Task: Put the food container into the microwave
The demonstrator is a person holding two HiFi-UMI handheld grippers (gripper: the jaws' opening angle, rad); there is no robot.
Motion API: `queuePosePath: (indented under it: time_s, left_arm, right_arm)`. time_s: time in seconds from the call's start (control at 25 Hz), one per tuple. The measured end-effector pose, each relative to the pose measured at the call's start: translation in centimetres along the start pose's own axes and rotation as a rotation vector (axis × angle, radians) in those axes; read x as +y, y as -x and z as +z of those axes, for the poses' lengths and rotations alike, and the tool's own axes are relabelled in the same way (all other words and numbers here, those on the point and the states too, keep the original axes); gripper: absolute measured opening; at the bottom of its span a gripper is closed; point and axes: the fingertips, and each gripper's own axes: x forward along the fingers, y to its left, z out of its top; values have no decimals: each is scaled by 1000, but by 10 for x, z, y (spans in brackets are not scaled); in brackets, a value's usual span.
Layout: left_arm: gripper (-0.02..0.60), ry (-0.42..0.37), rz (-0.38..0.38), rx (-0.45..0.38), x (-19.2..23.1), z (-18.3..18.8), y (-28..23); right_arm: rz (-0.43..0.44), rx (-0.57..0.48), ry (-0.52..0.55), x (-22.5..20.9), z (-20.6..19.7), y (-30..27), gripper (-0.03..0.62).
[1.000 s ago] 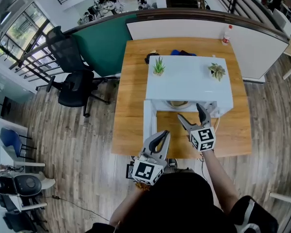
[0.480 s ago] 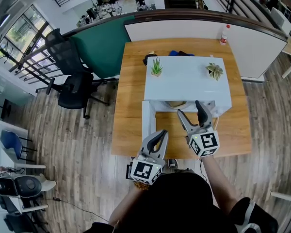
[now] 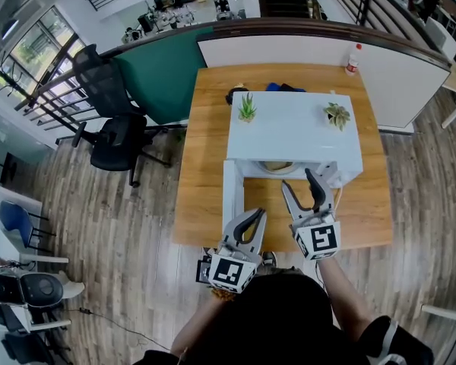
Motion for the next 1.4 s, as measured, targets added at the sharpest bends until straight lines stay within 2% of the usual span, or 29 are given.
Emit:
queuePosePath:
  time_s: [0.24, 0.44, 0.64, 0.76, 1.0, 1.28, 1.4]
  left_arm:
    - [35, -86, -12, -15, -8, 1, -1]
    - [35, -94, -12, -21, -13, -1, -3]
    - [35, -103, -5, -20, -11, -3, -5]
    - [35, -103, -6, -23, -14, -5, -5]
    - [35, -108, -11, -25, -18, -7, -5]
    - [35, -170, -17, -59, -28, -3, -5]
    - [35, -152, -3, -60, -25, -4, -5]
  right_arm:
    - [2, 22, 20, 7, -4, 9, 245]
    - [-10, 37, 28, 10, -7, 19, 211]
    - [-51, 49, 32, 10, -14, 29, 148]
    - [-106, 32, 39, 5, -14, 38, 6]
    - [-111, 53, 51, 11, -22, 44, 6]
    - [-97, 38, 71, 29, -19, 45, 5]
    - [-88, 37, 60, 31, -15, 44, 5]
